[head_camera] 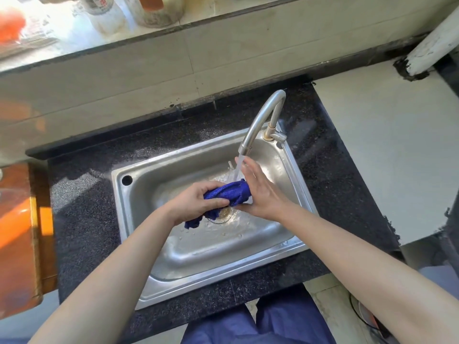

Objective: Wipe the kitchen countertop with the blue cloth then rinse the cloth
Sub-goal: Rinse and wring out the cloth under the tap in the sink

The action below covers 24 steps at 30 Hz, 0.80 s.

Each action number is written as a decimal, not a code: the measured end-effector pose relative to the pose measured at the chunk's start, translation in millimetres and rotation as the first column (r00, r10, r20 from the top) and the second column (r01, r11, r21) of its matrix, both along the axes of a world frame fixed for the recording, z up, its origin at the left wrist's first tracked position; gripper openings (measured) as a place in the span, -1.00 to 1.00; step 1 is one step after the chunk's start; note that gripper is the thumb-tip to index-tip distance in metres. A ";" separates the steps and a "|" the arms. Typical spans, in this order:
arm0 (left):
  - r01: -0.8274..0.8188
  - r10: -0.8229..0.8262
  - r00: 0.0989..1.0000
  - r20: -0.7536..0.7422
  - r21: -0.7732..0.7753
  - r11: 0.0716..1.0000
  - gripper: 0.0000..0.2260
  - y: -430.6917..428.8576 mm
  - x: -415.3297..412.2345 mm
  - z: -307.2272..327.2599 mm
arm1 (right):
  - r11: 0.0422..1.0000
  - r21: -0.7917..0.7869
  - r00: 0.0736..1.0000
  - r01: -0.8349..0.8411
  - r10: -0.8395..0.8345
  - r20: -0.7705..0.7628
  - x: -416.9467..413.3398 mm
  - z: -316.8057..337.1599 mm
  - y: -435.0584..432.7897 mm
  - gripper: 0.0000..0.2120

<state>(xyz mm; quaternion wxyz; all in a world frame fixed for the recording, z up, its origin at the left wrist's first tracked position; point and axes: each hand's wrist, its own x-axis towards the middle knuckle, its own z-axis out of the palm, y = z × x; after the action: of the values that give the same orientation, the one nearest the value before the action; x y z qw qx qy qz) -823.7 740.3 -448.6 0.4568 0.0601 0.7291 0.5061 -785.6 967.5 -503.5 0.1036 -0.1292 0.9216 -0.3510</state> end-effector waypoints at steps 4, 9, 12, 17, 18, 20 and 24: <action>-0.005 0.002 0.999 -0.048 -0.068 0.998 -0.68 2.3 -3.0 3.5 | 1.000 -0.013 0.976 -0.026 0.023 -0.217 0.5 2.6 -6.0 -0.18; 0.122 -0.241 0.899 -0.365 -0.320 0.939 -0.47 -0.8 -5.5 -7.0 | 0.920 0.383 0.996 -0.089 0.081 0.036 -12.3 24.9 0.4 -0.60; 0.122 -0.320 0.808 -0.495 -0.391 0.912 -0.52 -7.3 -6.8 -13.8 | 0.962 0.275 0.954 -0.006 -0.076 0.289 -17.0 37.1 2.6 -0.68; 0.054 -0.411 0.645 -0.645 -0.497 0.866 -0.66 -12.9 -9.6 -17.7 | 0.981 -0.028 0.835 0.194 -0.150 0.529 -11.7 36.8 -7.4 -0.71; 0.047 -0.410 0.644 -0.646 -0.502 0.864 -0.67 -13.2 -9.7 -18.1 | 0.974 -0.062 0.825 0.216 -0.148 0.545 -11.8 36.9 -8.6 -0.69; 0.039 -0.421 0.640 -0.643 -0.519 0.854 -0.70 -14.9 -9.5 -17.3 | 0.964 -0.119 0.812 0.240 -0.132 0.569 -12.5 37.2 -10.2 -0.66; -0.009 -0.358 0.670 -0.650 -0.490 0.872 -0.72 -17.3 -5.6 -17.0 | 0.961 -0.114 0.826 0.252 -0.152 0.543 -16.7 35.3 -15.2 -0.69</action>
<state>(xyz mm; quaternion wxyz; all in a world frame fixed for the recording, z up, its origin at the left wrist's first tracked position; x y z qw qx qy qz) -829.3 723.0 -465.6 0.1807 0.2180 0.9362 0.2084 -802.2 952.4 -468.2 0.3031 0.0623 0.8301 -0.4639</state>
